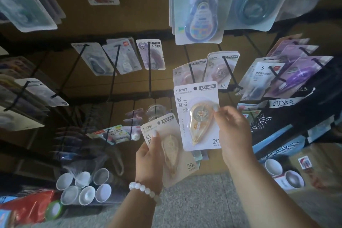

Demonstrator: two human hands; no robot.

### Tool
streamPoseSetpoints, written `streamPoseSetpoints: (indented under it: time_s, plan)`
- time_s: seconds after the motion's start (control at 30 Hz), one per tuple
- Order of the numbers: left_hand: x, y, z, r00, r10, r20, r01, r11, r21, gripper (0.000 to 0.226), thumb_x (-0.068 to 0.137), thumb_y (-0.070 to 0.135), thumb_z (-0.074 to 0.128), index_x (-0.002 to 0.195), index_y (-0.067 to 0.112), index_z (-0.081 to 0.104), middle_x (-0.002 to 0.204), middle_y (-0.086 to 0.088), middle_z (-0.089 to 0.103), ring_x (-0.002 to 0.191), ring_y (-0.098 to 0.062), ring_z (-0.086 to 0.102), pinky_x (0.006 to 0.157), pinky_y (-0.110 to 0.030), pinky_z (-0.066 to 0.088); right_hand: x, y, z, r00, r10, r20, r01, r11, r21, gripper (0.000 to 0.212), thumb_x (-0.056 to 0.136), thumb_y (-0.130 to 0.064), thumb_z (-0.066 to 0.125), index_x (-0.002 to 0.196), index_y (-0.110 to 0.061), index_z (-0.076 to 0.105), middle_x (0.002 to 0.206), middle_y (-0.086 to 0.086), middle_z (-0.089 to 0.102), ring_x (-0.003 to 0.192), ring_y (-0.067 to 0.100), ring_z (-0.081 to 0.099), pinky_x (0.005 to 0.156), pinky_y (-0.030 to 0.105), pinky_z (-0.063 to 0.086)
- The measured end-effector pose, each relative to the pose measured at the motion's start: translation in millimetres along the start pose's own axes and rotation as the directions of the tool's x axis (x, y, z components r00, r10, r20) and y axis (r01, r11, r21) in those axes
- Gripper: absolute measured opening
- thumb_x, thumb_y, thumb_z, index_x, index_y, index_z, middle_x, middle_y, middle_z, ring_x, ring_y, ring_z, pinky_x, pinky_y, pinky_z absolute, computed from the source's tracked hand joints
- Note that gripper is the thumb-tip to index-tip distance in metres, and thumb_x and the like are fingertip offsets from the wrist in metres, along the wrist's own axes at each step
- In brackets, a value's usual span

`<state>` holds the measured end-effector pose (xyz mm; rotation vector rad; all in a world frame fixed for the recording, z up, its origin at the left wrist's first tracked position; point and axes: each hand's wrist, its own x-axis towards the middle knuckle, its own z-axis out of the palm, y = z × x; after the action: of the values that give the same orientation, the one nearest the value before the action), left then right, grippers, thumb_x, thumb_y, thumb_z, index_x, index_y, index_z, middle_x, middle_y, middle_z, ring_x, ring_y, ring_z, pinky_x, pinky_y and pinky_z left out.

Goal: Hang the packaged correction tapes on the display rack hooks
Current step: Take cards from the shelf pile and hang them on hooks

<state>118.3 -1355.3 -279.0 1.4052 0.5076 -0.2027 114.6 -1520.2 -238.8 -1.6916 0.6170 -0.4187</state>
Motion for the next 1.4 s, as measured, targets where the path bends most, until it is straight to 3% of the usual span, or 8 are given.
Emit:
streamPoseSetpoints:
  time_s: [0.3,0.5,0.63,0.77,0.97,1.1,1.27,1.4]
  plan:
    - [-2,3,-1,1.0,-0.025,-0.011,0.025,1.0,-0.002,0.036,0.095,0.041,0.054,0.072,0.019,0.072,0.082,-0.009,0.07,0.082,-0.028,0.066,0.094,-0.053,0.051,-3,-1,1,1.0,0.022,-0.013,-0.021,1.0,0.017,0.026,0.083,-0.033,0.059,0.058,-0.027,0.055,0.049,-0.005,0.049,0.054,0.02,0.043,0.053,0.028,0.03]
    - [-2,2,-1,0.999,-0.036,-0.007,0.036,0.999,-0.006,0.036,0.093,0.045,0.054,0.07,0.029,0.077,0.088,-0.012,0.074,0.095,-0.039,0.071,0.096,-0.057,0.051,-4,-2,-4,0.999,0.045,-0.024,-0.044,0.998,0.044,0.025,0.076,-0.038,0.058,0.058,-0.02,0.054,0.045,-0.01,0.049,0.053,0.019,0.041,0.052,0.028,0.03]
    - [-4,5,2,1.0,-0.015,-0.008,0.015,1.0,0.002,0.036,0.095,0.041,0.053,0.073,0.019,0.072,0.081,-0.008,0.071,0.082,-0.028,0.066,0.085,-0.045,0.053,-4,1,-2,0.999,0.043,-0.033,-0.042,0.998,0.048,0.028,0.083,-0.029,0.061,0.058,-0.018,0.053,0.044,-0.008,0.047,0.052,0.019,0.04,0.052,0.027,0.029]
    - [-5,7,4,1.0,-0.016,-0.002,0.016,1.0,0.002,0.038,0.094,0.042,0.054,0.072,0.02,0.075,0.083,-0.011,0.07,0.082,-0.028,0.065,0.083,-0.045,0.053,3,0,4,0.999,0.033,-0.037,-0.033,0.999,0.024,0.033,0.086,-0.028,0.06,0.057,-0.016,0.05,0.048,-0.004,0.043,0.055,0.02,0.04,0.054,0.029,0.028]
    - [-9,10,6,1.0,0.022,-0.005,-0.022,1.0,0.002,0.033,0.096,0.039,0.052,0.076,0.018,0.067,0.076,-0.005,0.065,0.072,-0.021,0.061,0.067,-0.031,0.047,24,0,18,0.999,0.028,-0.043,-0.028,1.0,-0.003,0.033,0.088,-0.029,0.058,0.059,-0.016,0.048,0.053,-0.003,0.04,0.057,0.019,0.037,0.06,0.031,0.029]
    - [-9,12,5,0.999,0.035,-0.018,-0.035,0.999,0.012,0.033,0.096,0.038,0.052,0.075,0.017,0.067,0.069,0.001,0.065,0.067,-0.016,0.06,0.064,-0.028,0.047,49,-11,27,1.0,0.004,-0.03,-0.007,0.996,-0.093,0.023,0.09,-0.03,0.055,0.077,-0.012,0.058,0.06,-0.005,0.049,0.06,0.016,0.045,0.055,0.027,0.032]
    - [-9,17,7,0.999,0.042,-0.024,-0.041,0.999,0.019,0.033,0.096,0.04,0.051,0.075,0.018,0.065,0.067,0.004,0.063,0.064,-0.01,0.058,0.062,-0.024,0.045,70,-14,38,1.0,0.003,-0.018,-0.005,0.99,-0.143,0.022,0.09,-0.029,0.053,0.08,-0.011,0.058,0.06,-0.005,0.048,0.056,0.013,0.042,0.049,0.025,0.03]
    - [-7,18,9,0.999,0.04,-0.024,-0.04,0.999,0.025,0.033,0.095,0.042,0.052,0.075,0.02,0.067,0.065,0.006,0.067,0.068,-0.012,0.062,0.065,-0.026,0.046,77,-16,42,1.0,0.014,0.019,-0.008,0.959,-0.283,0.028,0.093,-0.036,0.048,0.087,-0.012,0.061,0.066,-0.005,0.051,0.062,0.015,0.048,0.049,0.022,0.028]
